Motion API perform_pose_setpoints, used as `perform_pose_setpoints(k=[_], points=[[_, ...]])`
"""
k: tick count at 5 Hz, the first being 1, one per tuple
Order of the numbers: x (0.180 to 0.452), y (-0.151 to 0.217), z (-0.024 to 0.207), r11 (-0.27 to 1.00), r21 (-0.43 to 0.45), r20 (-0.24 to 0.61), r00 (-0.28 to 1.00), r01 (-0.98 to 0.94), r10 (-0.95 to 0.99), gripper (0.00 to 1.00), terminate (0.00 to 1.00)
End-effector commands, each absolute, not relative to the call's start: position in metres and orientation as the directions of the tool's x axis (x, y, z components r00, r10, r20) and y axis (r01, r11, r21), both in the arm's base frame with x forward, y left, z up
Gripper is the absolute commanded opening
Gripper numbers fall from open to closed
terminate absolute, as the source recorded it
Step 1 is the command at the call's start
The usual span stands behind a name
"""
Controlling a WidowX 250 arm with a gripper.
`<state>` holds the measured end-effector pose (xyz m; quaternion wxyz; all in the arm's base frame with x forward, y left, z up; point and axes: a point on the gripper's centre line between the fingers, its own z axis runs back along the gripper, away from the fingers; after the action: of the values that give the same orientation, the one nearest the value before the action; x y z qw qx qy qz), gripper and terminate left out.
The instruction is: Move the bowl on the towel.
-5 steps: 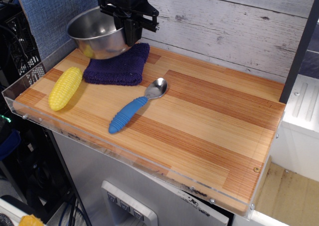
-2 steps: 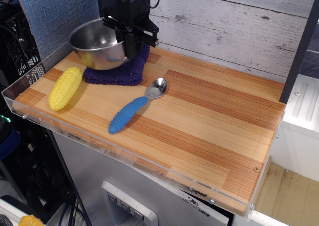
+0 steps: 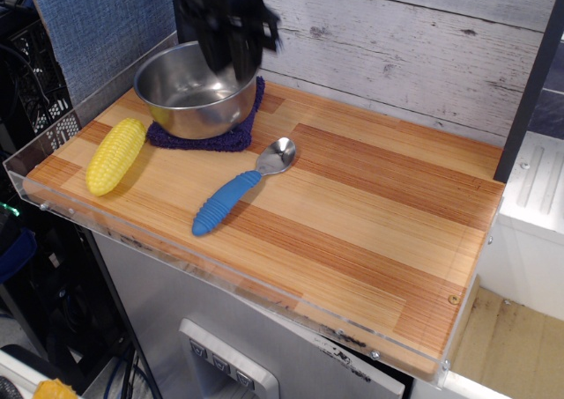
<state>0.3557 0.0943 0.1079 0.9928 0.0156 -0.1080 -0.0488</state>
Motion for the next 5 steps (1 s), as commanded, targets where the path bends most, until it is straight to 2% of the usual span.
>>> perform_pose_setpoints(k=[1,2,3,5], points=[[0.313,0.1,0.206,0.998,-0.008,0.291,0.955,0.066,-0.06,1.0,0.0],[0.296,0.1,0.219,0.998,-0.043,0.234,0.971,0.052,-0.04,1.0,0.0],[0.288,0.095,0.214,0.998,-0.034,0.19,0.981,0.056,-0.048,1.0,0.0],[0.284,0.095,0.212,0.999,-0.014,0.174,0.984,0.047,-0.043,1.0,0.0]])
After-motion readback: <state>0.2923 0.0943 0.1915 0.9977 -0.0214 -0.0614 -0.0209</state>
